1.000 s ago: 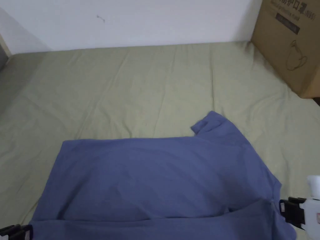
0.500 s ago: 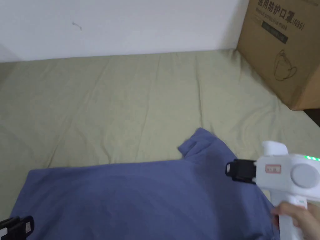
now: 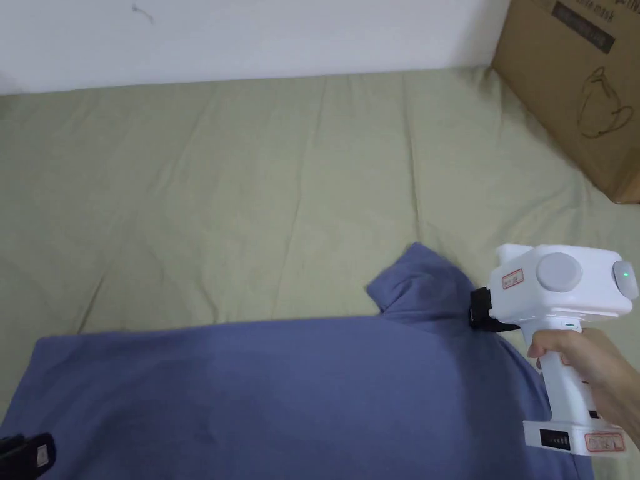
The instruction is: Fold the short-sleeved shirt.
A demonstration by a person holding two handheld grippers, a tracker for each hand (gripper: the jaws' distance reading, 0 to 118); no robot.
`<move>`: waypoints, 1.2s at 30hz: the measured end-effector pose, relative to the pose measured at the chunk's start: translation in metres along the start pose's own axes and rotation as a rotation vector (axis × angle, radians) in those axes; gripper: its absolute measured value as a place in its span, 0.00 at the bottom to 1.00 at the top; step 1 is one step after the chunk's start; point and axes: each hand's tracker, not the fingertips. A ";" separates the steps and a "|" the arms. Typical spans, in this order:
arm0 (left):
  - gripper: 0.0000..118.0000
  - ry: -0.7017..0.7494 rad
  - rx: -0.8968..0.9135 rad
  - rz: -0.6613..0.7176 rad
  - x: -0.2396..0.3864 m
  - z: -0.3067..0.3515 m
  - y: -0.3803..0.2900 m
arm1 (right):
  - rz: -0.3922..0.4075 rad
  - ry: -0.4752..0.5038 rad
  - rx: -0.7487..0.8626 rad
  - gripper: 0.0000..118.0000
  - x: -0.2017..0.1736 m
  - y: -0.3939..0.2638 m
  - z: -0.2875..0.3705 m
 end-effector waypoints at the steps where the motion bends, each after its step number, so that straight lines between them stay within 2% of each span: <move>1: 0.45 0.015 0.008 0.003 -0.002 0.000 0.004 | -0.006 -0.002 -0.003 0.00 0.000 0.000 0.000; 2: 0.45 0.015 0.029 0.012 -0.005 0.000 0.009 | -0.003 -0.004 -0.001 0.00 -0.002 0.001 0.003; 3: 0.53 0.005 0.042 0.015 -0.006 -0.002 0.015 | 0.009 -0.008 0.000 0.00 -0.004 0.001 0.006; 4: 0.69 0.003 0.042 0.014 -0.008 -0.006 0.024 | 0.034 -0.015 0.002 0.00 -0.005 0.002 0.006; 5: 0.92 0.004 0.040 0.016 -0.009 -0.011 0.035 | 0.042 -0.017 0.001 0.00 -0.006 0.003 0.009; 6: 0.96 0.008 0.045 0.014 -0.010 -0.015 0.044 | 0.043 -0.017 0.000 0.00 -0.006 0.004 0.012; 10: 0.96 0.055 0.068 0.044 -0.017 -0.055 0.092 | 0.040 -0.011 0.001 0.00 -0.006 0.005 0.014; 13: 0.96 0.153 -0.037 0.026 -0.021 -0.108 0.122 | 0.033 -0.009 0.001 0.00 -0.005 0.003 0.012; 15: 0.87 0.169 -0.105 0.015 -0.017 -0.129 0.127 | 0.027 -0.008 0.000 0.00 -0.005 0.003 0.012; 17: 0.70 0.140 -0.141 -0.025 -0.018 -0.146 0.121 | 0.023 -0.009 -0.005 0.00 -0.006 0.003 0.009; 18: 0.70 0.230 -0.181 -0.082 -0.016 -0.154 0.116 | 0.024 -0.011 -0.008 0.00 -0.006 0.003 0.009; 19: 0.68 0.192 -0.147 -0.119 -0.011 -0.152 0.116 | 0.023 -0.013 -0.010 0.00 -0.007 0.004 0.009; 20: 0.61 0.201 -0.157 -0.080 -0.009 -0.145 0.125 | 0.023 -0.016 -0.012 0.00 -0.008 0.004 0.008; 21: 0.46 0.207 -0.156 -0.049 -0.009 -0.140 0.128 | 0.027 -0.019 -0.011 0.00 -0.009 0.004 0.010; 24: 0.01 0.196 -0.144 -0.091 -0.008 -0.126 0.130 | 0.028 -0.017 -0.002 0.00 -0.010 0.003 0.019; 28: 0.01 0.163 -0.110 -0.089 0.002 -0.097 0.130 | -0.032 0.042 0.033 0.00 -0.002 0.003 0.049; 31: 0.01 0.145 -0.061 -0.132 0.008 -0.061 0.128 | 0.019 0.058 0.083 0.00 0.002 -0.004 0.087; 36: 0.01 0.087 0.045 -0.145 0.008 0.021 0.109 | 0.038 0.088 0.125 0.00 0.017 -0.037 0.148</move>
